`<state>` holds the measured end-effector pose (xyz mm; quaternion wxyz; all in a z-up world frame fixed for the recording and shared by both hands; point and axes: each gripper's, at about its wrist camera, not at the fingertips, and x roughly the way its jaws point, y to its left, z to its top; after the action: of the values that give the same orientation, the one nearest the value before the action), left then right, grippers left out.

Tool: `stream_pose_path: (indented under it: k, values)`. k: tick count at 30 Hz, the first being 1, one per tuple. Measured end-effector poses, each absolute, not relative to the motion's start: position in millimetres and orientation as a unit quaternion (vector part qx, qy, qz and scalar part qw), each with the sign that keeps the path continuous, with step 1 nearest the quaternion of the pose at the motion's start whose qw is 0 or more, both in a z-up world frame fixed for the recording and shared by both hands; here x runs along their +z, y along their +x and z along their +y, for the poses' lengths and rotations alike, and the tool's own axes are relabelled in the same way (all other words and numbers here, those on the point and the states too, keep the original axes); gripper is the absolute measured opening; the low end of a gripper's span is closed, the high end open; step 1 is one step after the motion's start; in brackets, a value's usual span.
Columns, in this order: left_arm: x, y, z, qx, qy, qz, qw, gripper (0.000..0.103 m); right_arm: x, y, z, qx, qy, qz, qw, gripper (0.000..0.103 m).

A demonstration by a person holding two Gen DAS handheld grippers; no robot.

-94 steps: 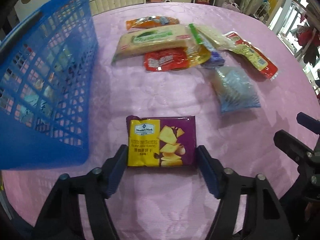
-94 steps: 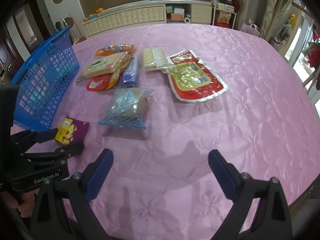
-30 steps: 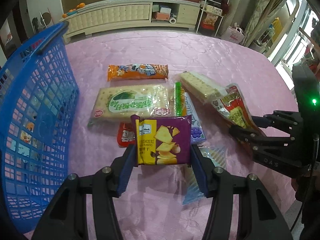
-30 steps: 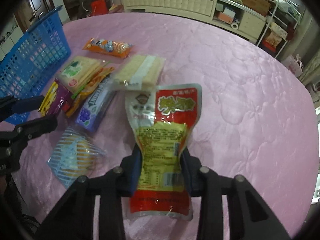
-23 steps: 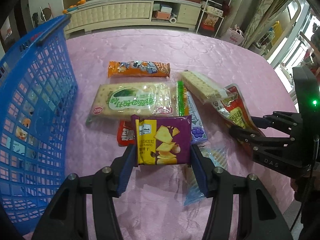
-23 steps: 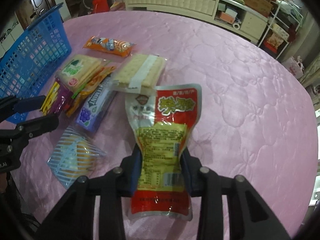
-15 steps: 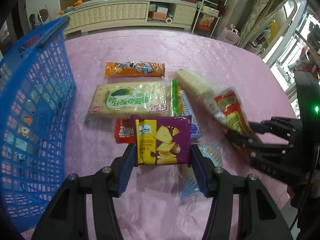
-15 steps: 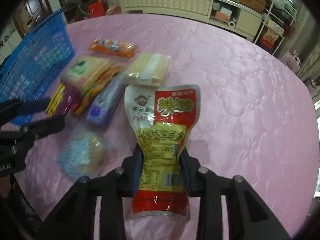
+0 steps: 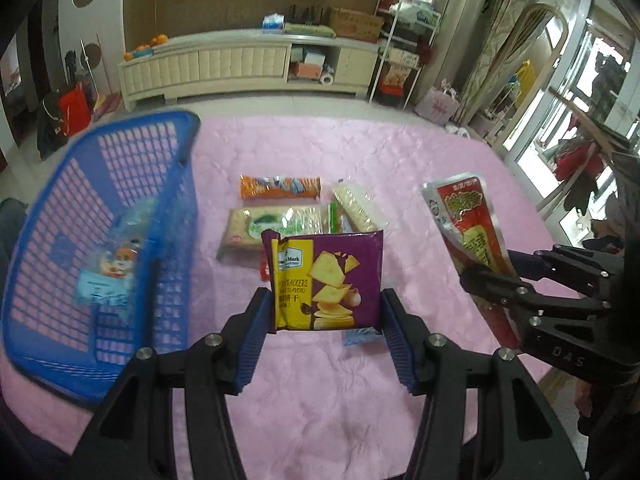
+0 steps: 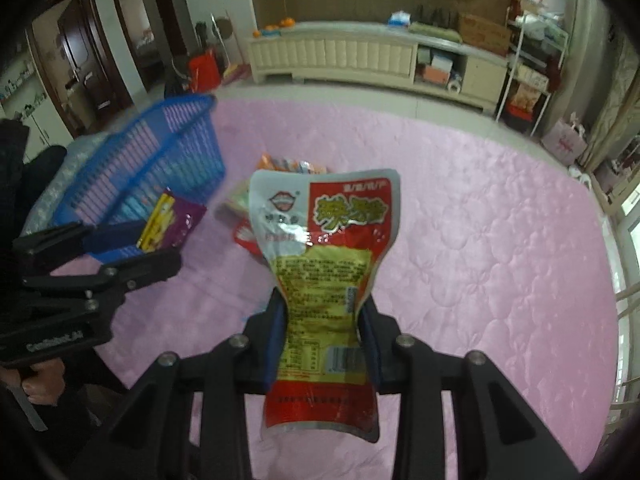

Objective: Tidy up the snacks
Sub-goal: 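Carry both packets over the blue basket and lower them inside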

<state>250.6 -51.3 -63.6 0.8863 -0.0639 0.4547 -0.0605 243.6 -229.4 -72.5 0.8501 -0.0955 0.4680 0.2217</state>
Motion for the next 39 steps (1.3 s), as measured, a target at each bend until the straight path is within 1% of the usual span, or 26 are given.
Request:
stream_pose_path:
  k: [6,13,19,22,30,39]
  values:
    - [-23,217,-35,-0.064,-0.049,0.421,0.903,0.052,-35,220,-214,0.222,-0.086,0.437,0.867,0.038]
    - [6,194,-3,-0.069,-0.045,0.398,0.914,0.052,9,185,-180,0.23,-0.081,0.392,0.887,0.038]
    - [30,180,36,-0.068,-0.034,0.381,0.922,0.052,28,181,-153,0.237,-0.063,0.37,0.896,0.039]
    - [38,179,56,-0.064,-0.031,0.376,0.924,0.052,33,185,-137,0.244,-0.048,0.364,0.897,0.039]
    - [47,188,114,-0.028,-0.031,0.376,0.926,0.052,30,204,-87,0.266,-0.049,0.369,0.889,0.039]
    - [34,219,159,-0.005,-0.049,0.397,0.917,0.052,8,240,-35,0.284,-0.053,0.408,0.866,0.039]
